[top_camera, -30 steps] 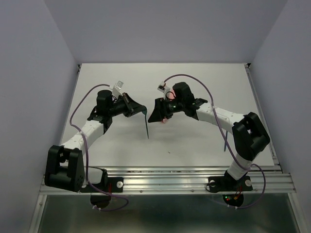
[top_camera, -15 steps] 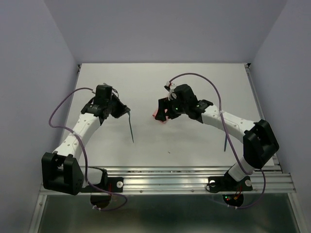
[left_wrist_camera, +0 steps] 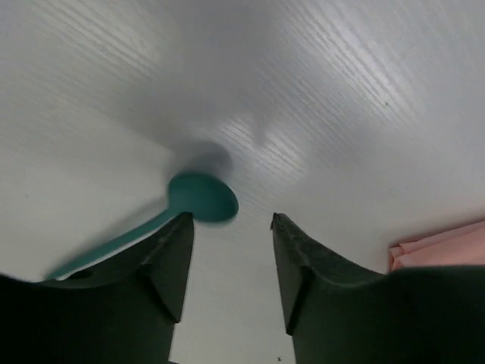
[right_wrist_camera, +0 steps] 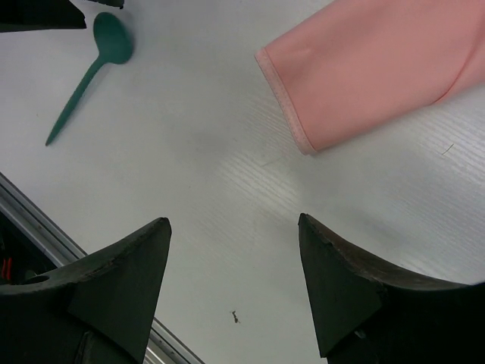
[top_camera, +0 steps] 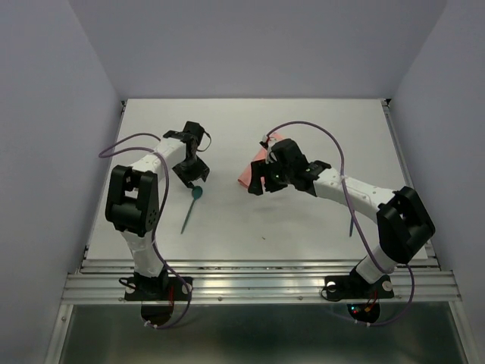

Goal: Fold the napkin into a case and place the utensils inside
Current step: Place the spoon at the center of the board, then pick up the spoon from the center of the board.

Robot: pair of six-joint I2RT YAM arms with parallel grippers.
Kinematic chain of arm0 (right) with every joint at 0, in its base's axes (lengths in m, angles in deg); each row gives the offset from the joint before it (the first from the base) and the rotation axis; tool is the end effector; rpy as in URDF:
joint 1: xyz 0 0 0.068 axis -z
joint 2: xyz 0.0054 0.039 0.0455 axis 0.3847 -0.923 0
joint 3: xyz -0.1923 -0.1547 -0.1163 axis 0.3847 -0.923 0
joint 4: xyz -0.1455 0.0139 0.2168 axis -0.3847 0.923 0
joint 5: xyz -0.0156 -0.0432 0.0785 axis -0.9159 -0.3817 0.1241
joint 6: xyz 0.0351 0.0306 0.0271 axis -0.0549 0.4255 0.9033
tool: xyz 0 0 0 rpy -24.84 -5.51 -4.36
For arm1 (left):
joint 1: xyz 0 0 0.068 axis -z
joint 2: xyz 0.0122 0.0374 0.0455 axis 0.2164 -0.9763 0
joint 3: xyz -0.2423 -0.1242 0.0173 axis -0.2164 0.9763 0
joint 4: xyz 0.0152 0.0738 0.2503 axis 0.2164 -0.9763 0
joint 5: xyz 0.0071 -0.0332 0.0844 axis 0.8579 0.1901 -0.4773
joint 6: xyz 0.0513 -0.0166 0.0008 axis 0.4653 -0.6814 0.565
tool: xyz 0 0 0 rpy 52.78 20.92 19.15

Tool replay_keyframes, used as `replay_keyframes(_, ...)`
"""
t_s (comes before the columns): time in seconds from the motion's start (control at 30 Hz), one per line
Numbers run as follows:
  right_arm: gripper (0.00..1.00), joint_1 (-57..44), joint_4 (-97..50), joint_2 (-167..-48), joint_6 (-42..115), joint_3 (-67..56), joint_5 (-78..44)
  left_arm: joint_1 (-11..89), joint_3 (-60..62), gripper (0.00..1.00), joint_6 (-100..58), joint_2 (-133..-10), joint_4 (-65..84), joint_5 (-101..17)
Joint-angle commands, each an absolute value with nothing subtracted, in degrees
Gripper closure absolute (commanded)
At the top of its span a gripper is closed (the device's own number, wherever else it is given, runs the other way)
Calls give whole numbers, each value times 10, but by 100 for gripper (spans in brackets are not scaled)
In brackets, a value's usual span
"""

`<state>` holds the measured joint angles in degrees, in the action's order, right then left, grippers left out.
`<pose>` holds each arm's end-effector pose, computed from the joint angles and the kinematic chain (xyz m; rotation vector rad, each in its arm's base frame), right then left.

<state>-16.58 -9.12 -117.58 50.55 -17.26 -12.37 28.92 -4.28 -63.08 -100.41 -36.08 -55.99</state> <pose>0.2673 0.2278 0.2420 -0.4981 2.3749 0.7510 0.3524 -0.1002 0.2088 -0.9120 2.6500 -0.1519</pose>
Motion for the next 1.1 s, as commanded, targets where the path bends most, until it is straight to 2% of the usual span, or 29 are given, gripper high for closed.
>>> replay_keyframes(0.0,27,-174,-101,-1155,502,-184,-141,300,-31,27,-601,-939,-326,-536)
replay_keyframes(0.03,27,-175,-101,-1155,503,-187,-144,300,-26,23,-596,-928,-316,-533)
replay_keyframes(0.1,27,-188,-102,-1159,503,-189,-147,300,-21,6,-587,-909,-291,-532)
replay_keyframes(0.3,27,-234,-100,-1192,501,-165,-190,297,19,6,-542,-831,-221,-515)
replay_keyframes(0.5,27,-242,-108,-1208,509,-158,-206,267,85,16,-569,-776,-249,-532)
replay_keyframes(0.63,27,-242,-107,-1210,503,-161,-215,267,156,17,-598,-748,-259,-485)
replay_keyframes(0.73,26,-242,-107,-1211,499,-160,-218,268,227,15,-623,-731,-252,-492)
replay_keyframes(1.07,25,-242,-101,-1216,488,-161,-212,264,298,12,-687,-717,-206,-494)
